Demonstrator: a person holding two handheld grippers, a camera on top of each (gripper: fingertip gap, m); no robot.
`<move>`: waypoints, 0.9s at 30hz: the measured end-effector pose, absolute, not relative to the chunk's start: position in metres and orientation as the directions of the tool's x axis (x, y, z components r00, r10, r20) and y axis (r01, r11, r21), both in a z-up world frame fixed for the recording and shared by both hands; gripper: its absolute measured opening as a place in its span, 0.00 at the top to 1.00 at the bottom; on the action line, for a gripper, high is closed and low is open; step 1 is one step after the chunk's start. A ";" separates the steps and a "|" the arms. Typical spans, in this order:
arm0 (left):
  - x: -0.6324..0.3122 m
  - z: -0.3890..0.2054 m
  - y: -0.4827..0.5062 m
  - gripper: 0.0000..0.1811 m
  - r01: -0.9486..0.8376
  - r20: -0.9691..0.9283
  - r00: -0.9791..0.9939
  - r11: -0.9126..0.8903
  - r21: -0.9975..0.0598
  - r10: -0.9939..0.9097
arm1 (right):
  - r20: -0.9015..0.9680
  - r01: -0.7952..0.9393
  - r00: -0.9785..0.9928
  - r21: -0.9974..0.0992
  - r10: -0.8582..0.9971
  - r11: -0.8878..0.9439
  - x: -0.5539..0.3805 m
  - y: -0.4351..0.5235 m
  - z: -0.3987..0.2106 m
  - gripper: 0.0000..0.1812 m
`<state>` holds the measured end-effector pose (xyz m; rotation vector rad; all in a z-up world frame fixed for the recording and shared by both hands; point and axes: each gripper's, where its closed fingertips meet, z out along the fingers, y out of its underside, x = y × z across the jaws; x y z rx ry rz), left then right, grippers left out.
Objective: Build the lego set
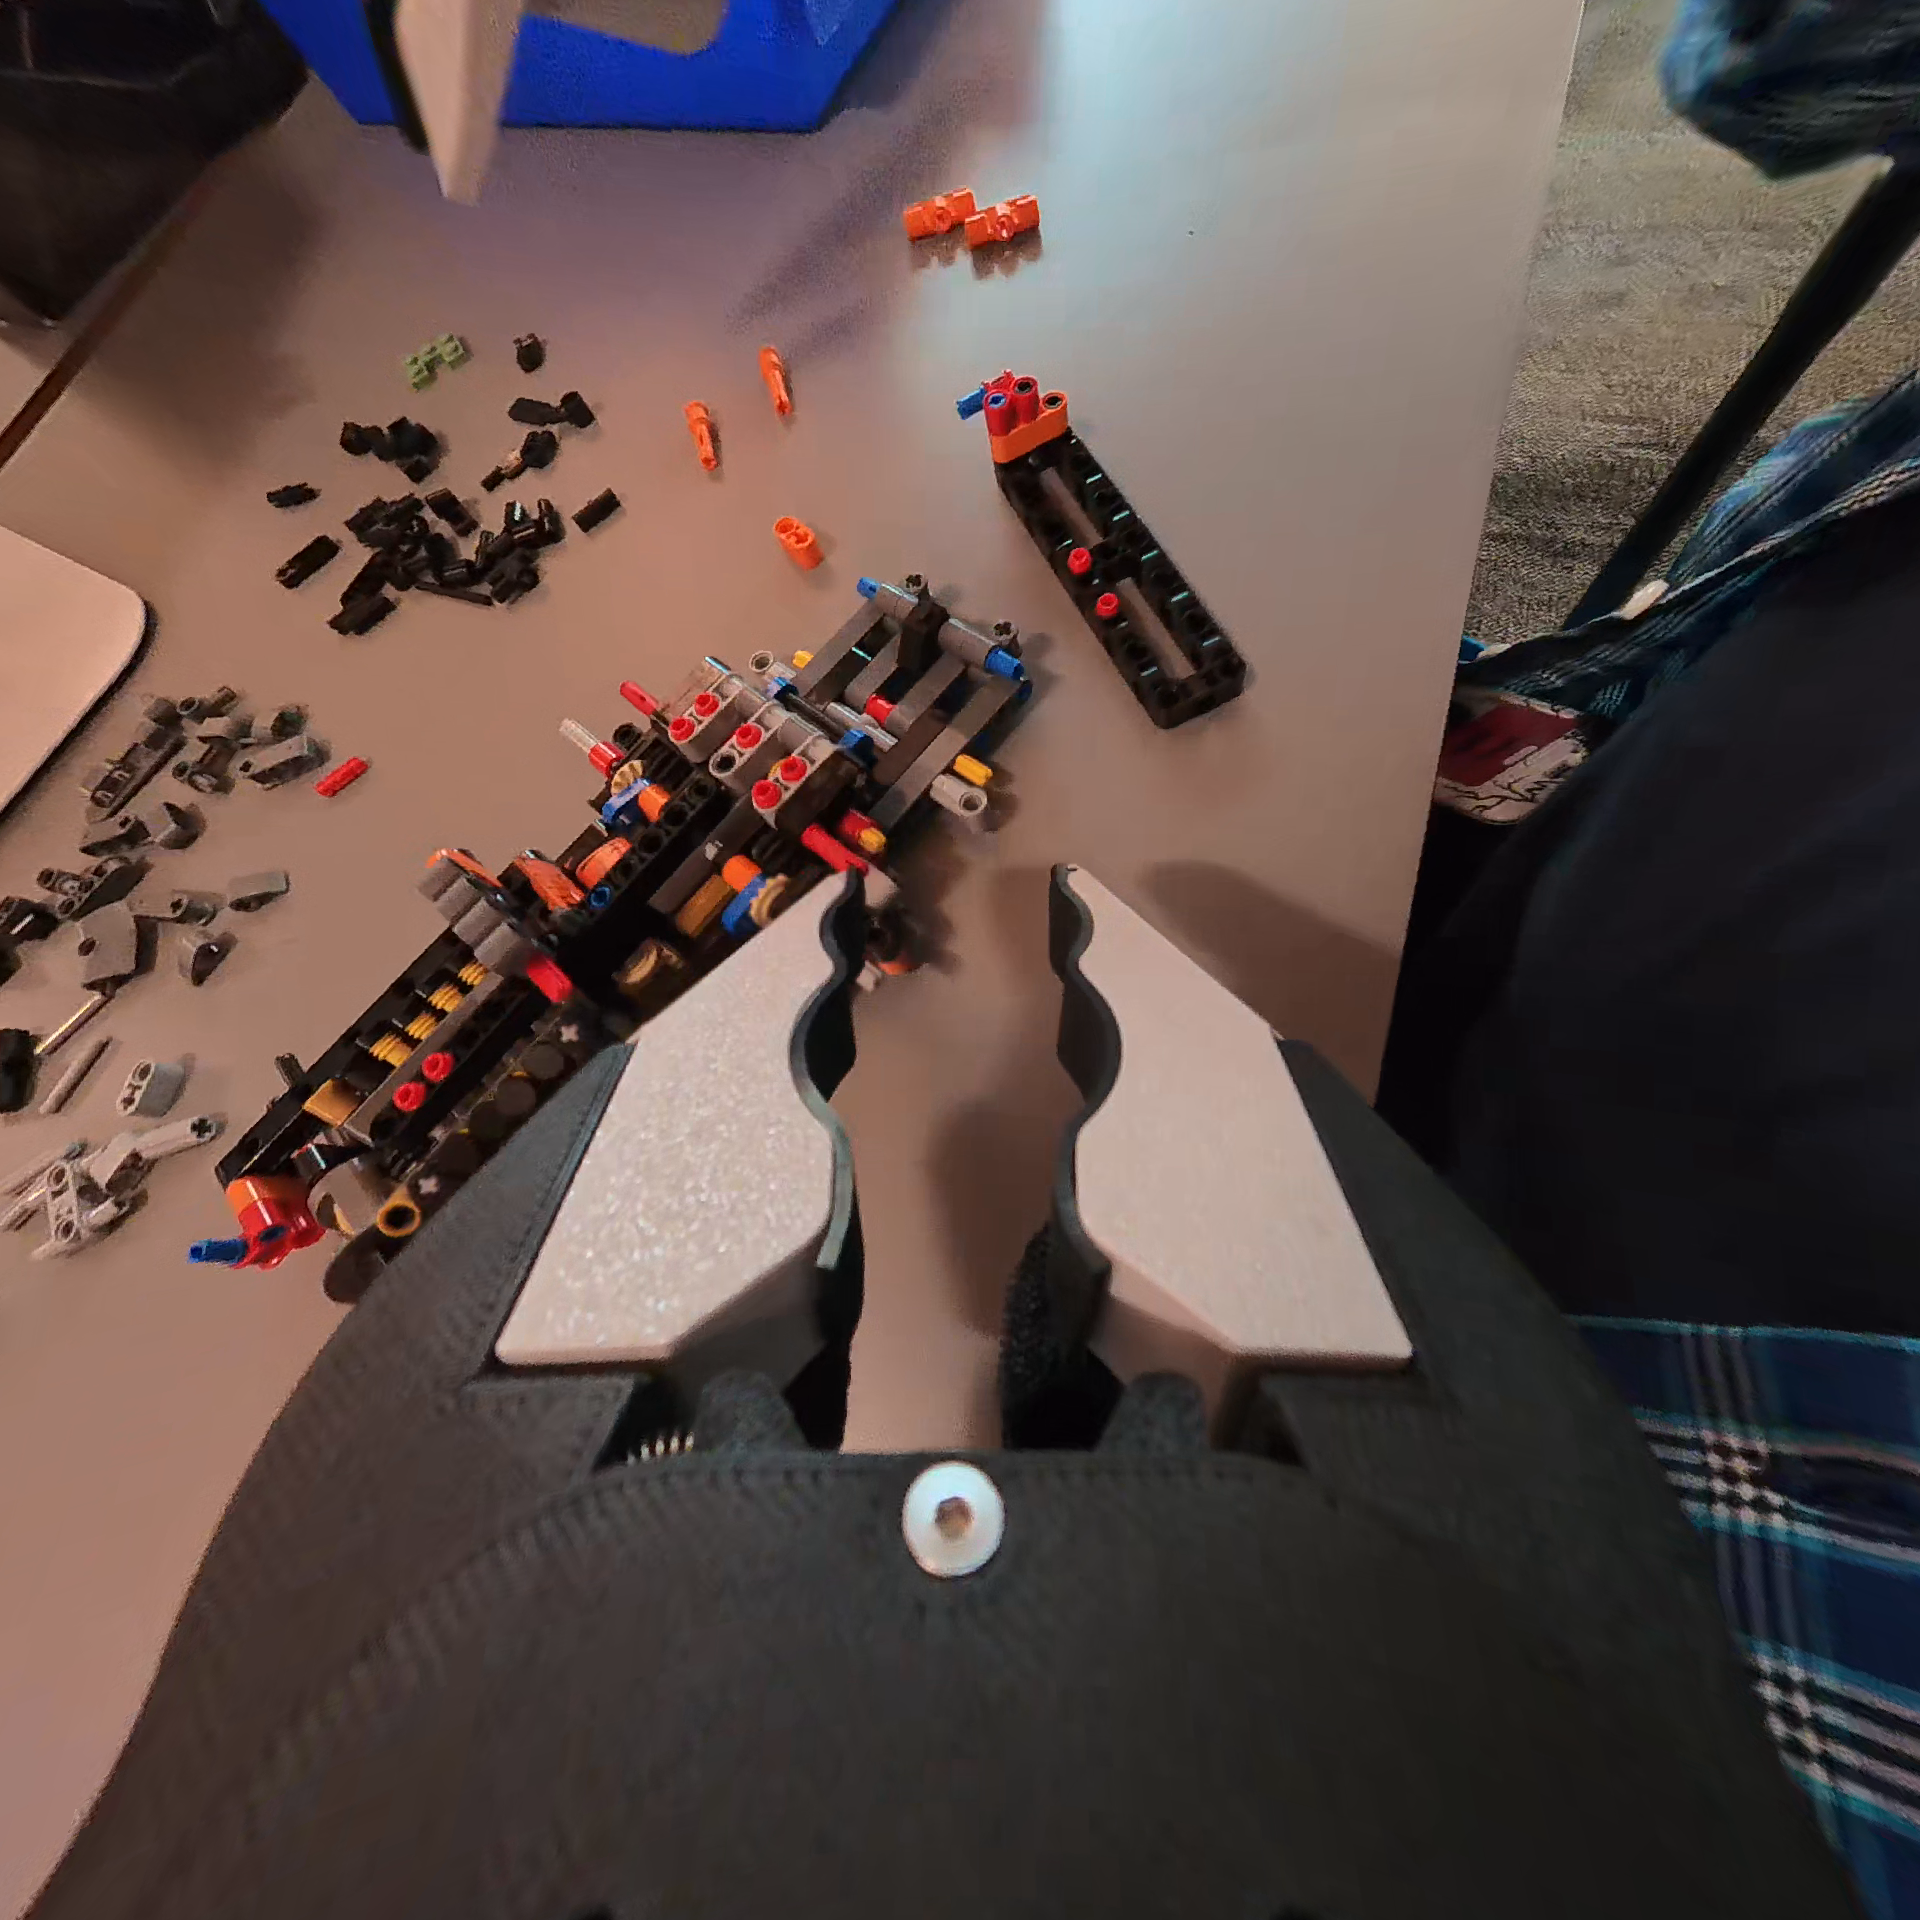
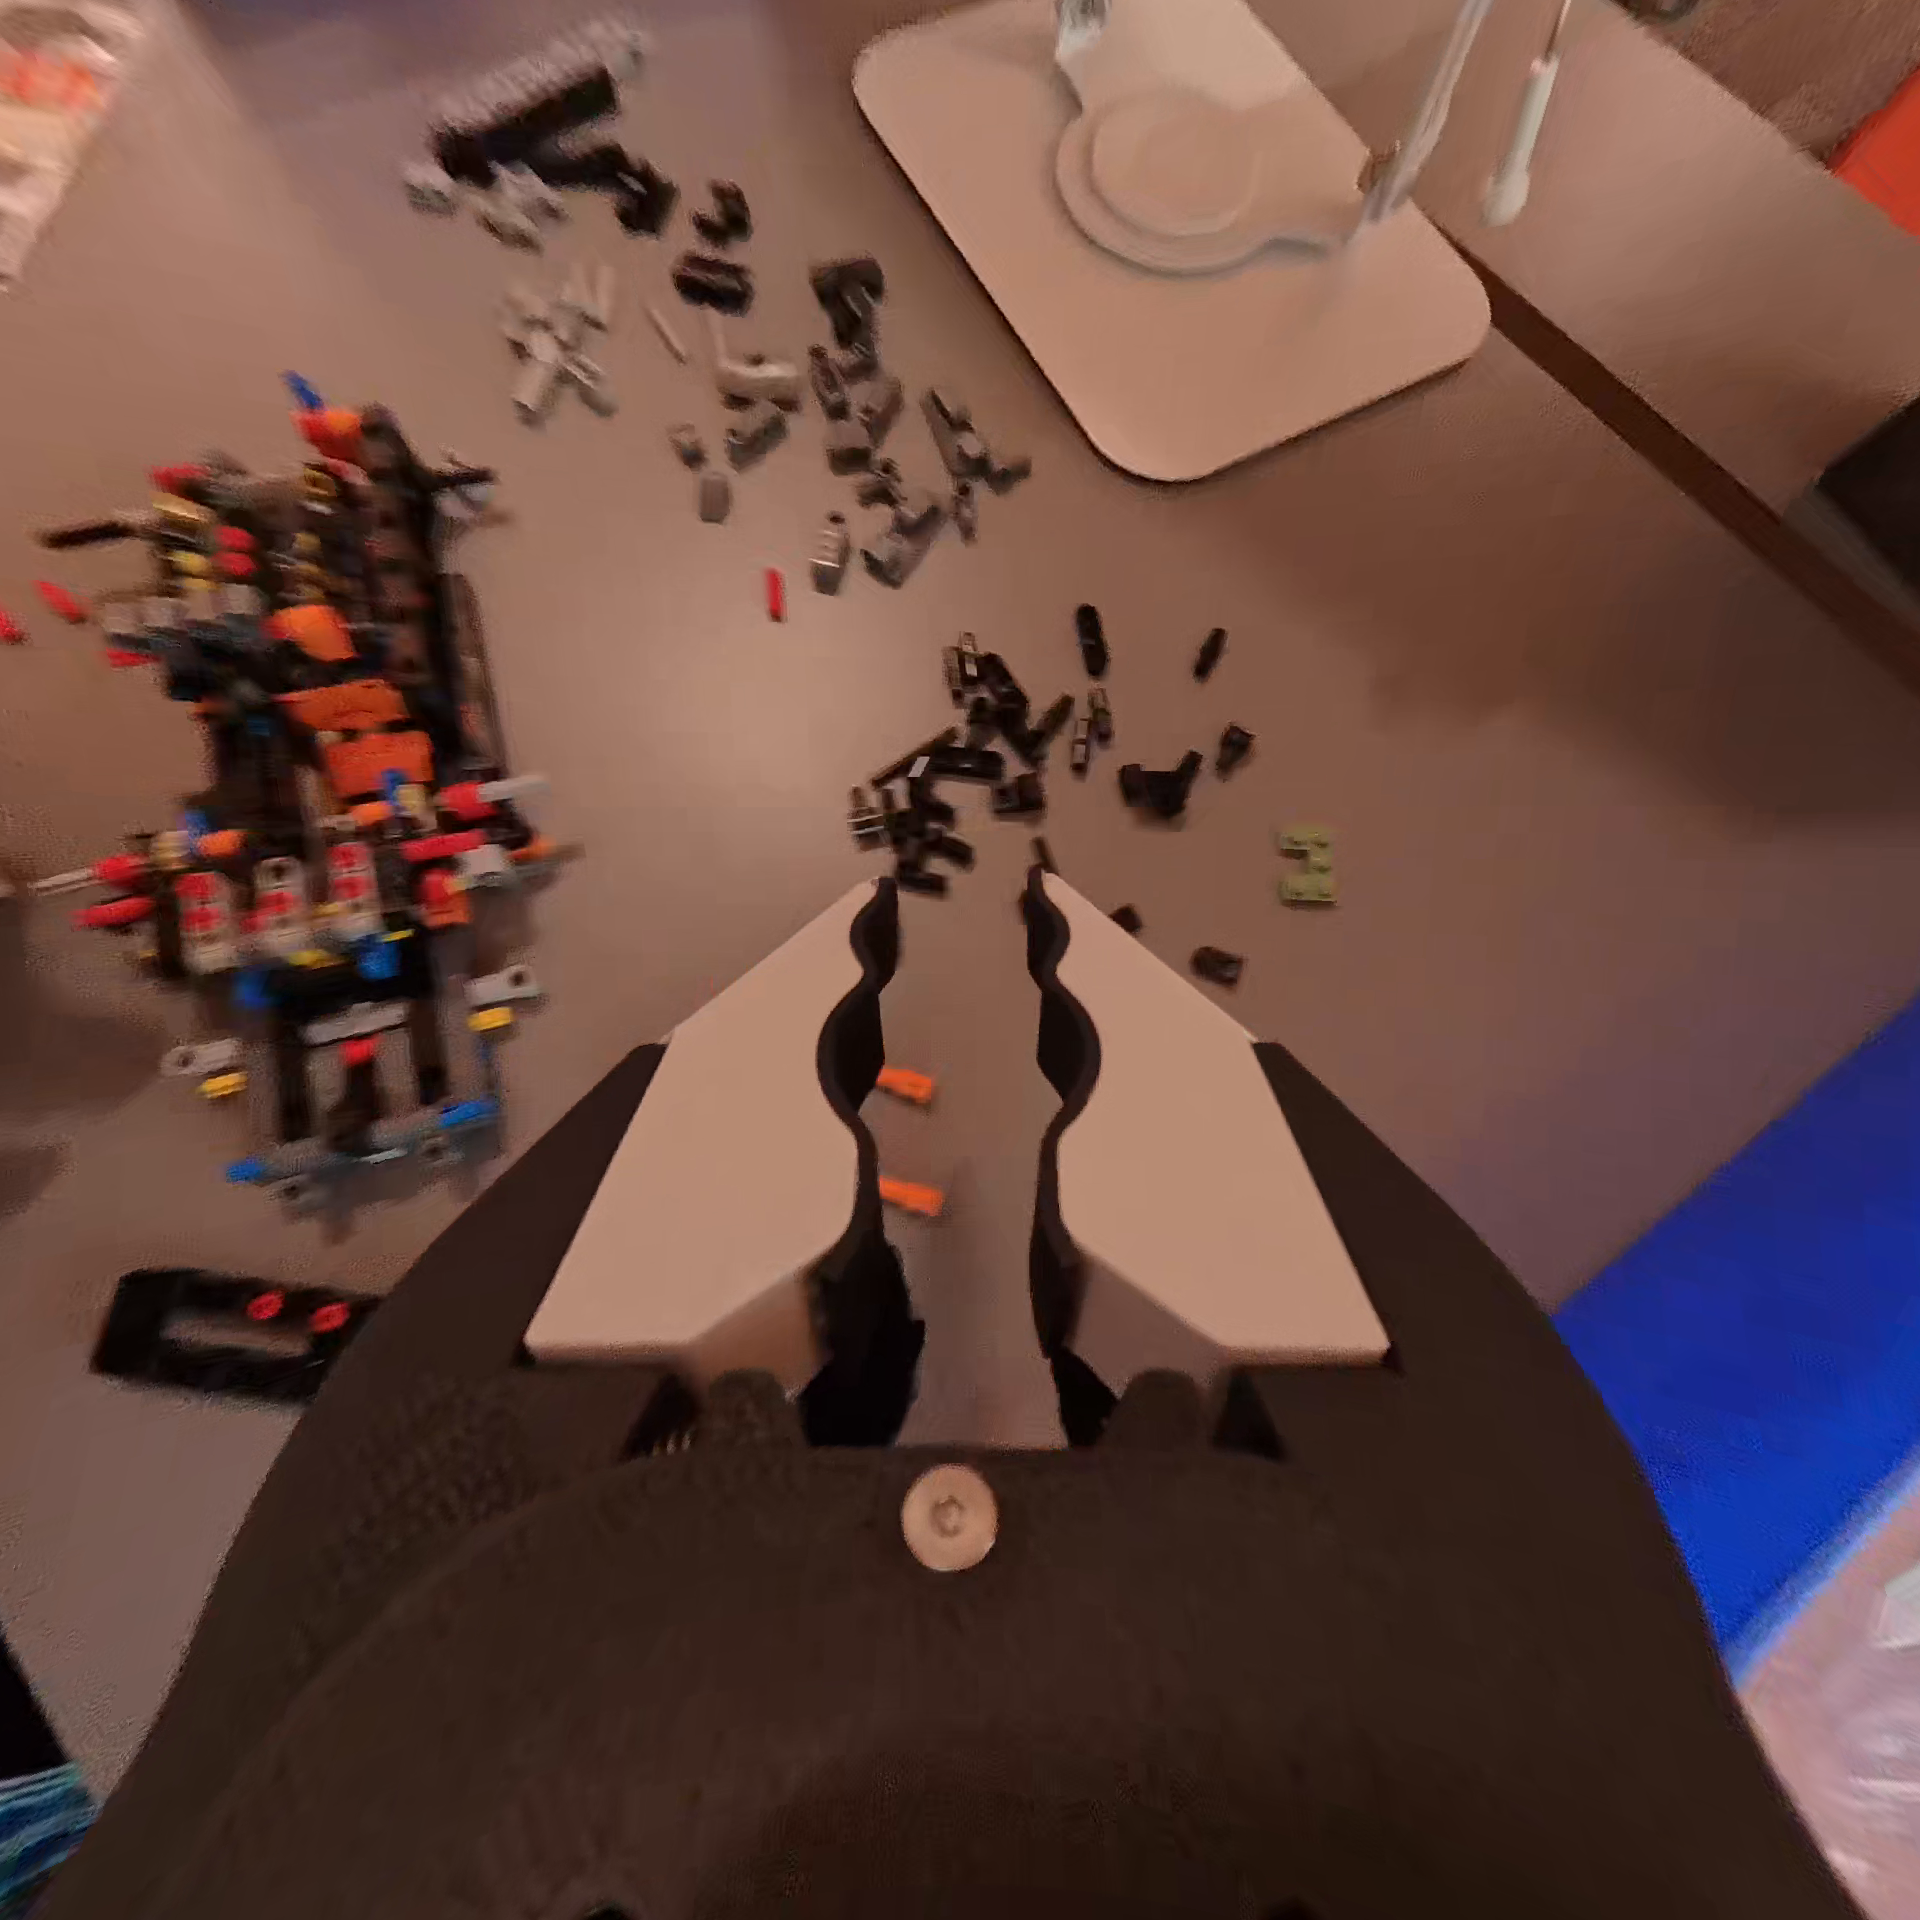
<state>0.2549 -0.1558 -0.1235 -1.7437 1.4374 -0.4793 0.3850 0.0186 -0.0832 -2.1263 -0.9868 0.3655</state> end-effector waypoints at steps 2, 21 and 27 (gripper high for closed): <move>0.253 -0.125 -0.156 0.81 -0.636 -0.206 0.279 -0.020 -0.771 -0.938 | 0.086 0.570 0.656 -0.708 0.750 -0.417 0.383 0.040 -0.079 0.88; 0.254 -0.125 -0.163 0.82 -0.590 -0.140 0.234 -0.026 -0.807 -0.962 | 0.044 0.775 0.556 -0.389 0.830 -0.499 0.407 0.051 -0.156 0.96; 0.256 -0.125 -0.165 0.82 -0.591 -0.140 0.230 -0.024 -0.806 -0.963 | 0.068 0.675 0.633 -0.537 0.771 -0.507 0.398 0.085 -0.135 0.85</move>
